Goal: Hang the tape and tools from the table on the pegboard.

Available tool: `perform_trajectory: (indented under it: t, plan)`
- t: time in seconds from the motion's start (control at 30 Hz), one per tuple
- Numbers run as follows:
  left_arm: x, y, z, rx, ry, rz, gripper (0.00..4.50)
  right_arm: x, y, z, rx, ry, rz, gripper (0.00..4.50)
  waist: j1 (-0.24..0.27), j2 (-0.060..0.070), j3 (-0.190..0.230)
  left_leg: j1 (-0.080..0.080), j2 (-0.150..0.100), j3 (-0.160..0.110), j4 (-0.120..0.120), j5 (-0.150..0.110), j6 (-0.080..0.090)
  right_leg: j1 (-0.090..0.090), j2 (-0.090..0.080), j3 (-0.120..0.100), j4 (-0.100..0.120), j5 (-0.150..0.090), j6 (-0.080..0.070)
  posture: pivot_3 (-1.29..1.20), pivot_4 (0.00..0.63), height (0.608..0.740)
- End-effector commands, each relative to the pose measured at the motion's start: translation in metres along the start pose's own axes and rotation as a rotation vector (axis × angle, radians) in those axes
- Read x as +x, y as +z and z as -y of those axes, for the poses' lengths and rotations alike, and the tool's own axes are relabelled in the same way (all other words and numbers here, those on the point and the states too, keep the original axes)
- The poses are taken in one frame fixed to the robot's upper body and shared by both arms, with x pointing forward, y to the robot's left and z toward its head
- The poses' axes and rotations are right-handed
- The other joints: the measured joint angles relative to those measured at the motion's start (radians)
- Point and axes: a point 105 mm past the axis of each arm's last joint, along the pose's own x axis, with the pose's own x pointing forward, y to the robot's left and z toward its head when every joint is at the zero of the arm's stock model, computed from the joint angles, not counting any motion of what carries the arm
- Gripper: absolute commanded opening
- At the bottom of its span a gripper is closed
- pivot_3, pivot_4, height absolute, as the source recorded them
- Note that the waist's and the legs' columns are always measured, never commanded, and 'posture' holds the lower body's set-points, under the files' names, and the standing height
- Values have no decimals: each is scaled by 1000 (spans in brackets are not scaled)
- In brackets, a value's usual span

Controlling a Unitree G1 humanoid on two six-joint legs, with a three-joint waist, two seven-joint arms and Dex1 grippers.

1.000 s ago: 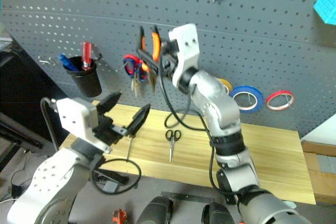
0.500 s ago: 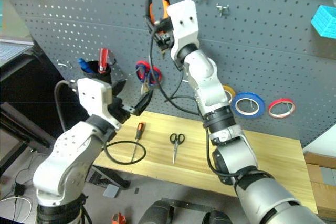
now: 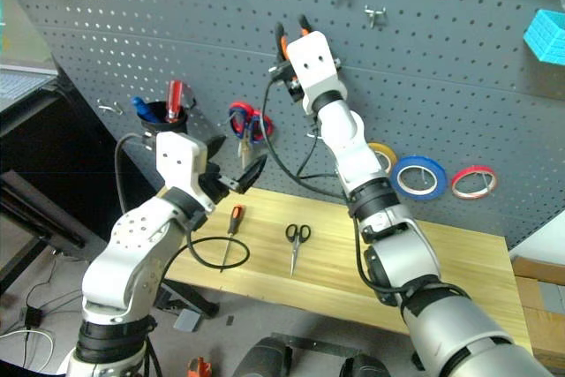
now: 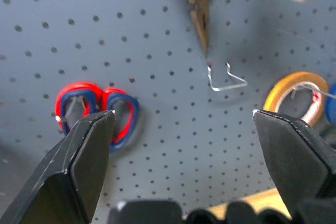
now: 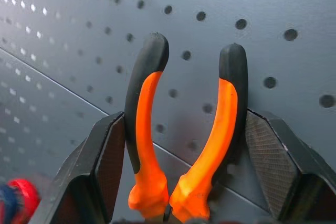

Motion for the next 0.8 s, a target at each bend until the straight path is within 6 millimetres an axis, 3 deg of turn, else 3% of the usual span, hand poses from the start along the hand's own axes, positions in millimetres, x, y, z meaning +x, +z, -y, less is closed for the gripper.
perform_trajectory:
  t: [0.03,0.2,0.53,0.7,0.8]
  plan:
    - [1,10,3,28,-16,44,4500,2,10,12,-33,-42,17,2936,0,0,0,0,0,0,0,0,0,0,0,0,0,1,-1,346,4,740]
    - [2,10,5,32,-25,45,4500,-6,-3,9,3,-48,-34,2936,0,0,-1,1,0,0,1,3,1,1,0,-1,0,2,-3,341,8,740]
    - [1,10,5,38,-37,40,4500,-28,-48,2,103,-60,-224,2936,-1,0,-2,1,0,-1,1,5,3,1,1,-1,1,3,-4,334,12,740]
    - [0,10,4,42,-34,38,4500,-31,-54,5,125,-72,-259,2936,-1,0,-2,1,-1,-1,0,8,5,1,1,-1,1,5,-4,331,13,740]
    - [-1,10,4,42,-37,36,4500,-31,-56,8,122,-79,-269,3883,-1,0,-2,1,-1,-1,0,8,7,1,1,-2,1,5,-5,327,15,740]
